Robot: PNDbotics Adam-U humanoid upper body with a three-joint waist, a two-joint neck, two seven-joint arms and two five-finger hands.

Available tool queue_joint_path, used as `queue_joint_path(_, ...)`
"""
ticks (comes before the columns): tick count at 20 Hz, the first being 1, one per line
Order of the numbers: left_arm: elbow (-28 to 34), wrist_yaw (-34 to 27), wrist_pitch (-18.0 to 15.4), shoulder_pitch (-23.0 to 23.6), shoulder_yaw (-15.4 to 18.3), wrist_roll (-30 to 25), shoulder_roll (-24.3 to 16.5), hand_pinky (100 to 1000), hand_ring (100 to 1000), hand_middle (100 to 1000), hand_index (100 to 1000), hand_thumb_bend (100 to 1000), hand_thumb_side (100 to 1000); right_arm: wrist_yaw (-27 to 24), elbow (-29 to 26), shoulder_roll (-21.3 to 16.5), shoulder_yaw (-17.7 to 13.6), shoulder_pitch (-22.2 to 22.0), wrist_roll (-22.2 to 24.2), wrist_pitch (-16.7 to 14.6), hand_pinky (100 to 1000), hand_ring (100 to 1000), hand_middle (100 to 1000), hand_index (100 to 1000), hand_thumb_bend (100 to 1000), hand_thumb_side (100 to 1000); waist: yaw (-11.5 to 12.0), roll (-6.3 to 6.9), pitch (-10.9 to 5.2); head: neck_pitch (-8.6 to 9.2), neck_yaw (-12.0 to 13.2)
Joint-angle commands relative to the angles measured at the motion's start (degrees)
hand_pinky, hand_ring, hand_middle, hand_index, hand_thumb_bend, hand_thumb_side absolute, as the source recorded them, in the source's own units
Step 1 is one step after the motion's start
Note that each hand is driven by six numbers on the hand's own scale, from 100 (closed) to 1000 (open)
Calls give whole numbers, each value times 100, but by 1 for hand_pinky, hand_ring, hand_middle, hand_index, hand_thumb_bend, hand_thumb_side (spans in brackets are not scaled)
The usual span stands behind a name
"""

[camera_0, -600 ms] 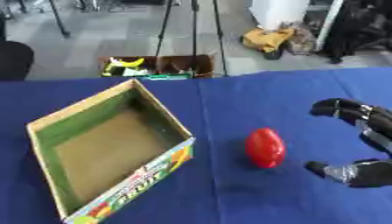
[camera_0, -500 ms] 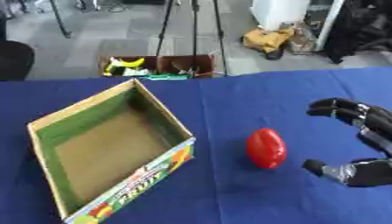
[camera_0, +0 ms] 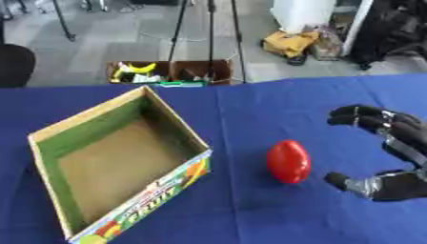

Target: Pick up objects on the table and place them in the box.

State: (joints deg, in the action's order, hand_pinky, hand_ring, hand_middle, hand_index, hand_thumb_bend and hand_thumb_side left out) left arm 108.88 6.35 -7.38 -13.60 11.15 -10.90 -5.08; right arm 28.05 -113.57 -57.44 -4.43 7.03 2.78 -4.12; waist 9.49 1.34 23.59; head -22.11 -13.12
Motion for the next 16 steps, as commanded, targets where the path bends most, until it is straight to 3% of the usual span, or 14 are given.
queue_joint_path(1, 111, 5, 6, -25, 12, 19, -111, 206, 552, 597, 671, 100, 873, -14, -102, -184, -121, -2, -40, 79, 832, 837, 852, 881, 492, 754, -4, -6, -148, 20, 10)
queue_joint_path(7, 111, 6, 6, -25, 12, 20, -111, 206, 552, 597, 671, 100, 873, -7, -102, -182, -121, -10, -52, 90, 832, 837, 852, 881, 492, 754, -3, -6, -148, 21, 10)
queue_joint_path(8, 112, 7, 6, -29, 13, 21, -113, 207, 552, 596, 671, 100, 871, -14, -102, -191, -138, -35, -34, 98, 852, 862, 875, 911, 642, 780, -13, -8, -150, 22, 25)
queue_joint_path(10, 113, 7, 9, -35, 9, 21, -117, 206, 551, 596, 670, 100, 869, -45, -102, -251, -176, -69, 79, 69, 860, 872, 884, 924, 691, 791, -5, -10, -157, 25, 27)
queue_joint_path(16, 103, 1, 6, -31, -5, 14, -129, 206, 551, 596, 669, 100, 870, -368, -102, -462, -163, 267, 463, 205, 859, 865, 891, 942, 697, 806, 77, -33, -176, 20, 8)
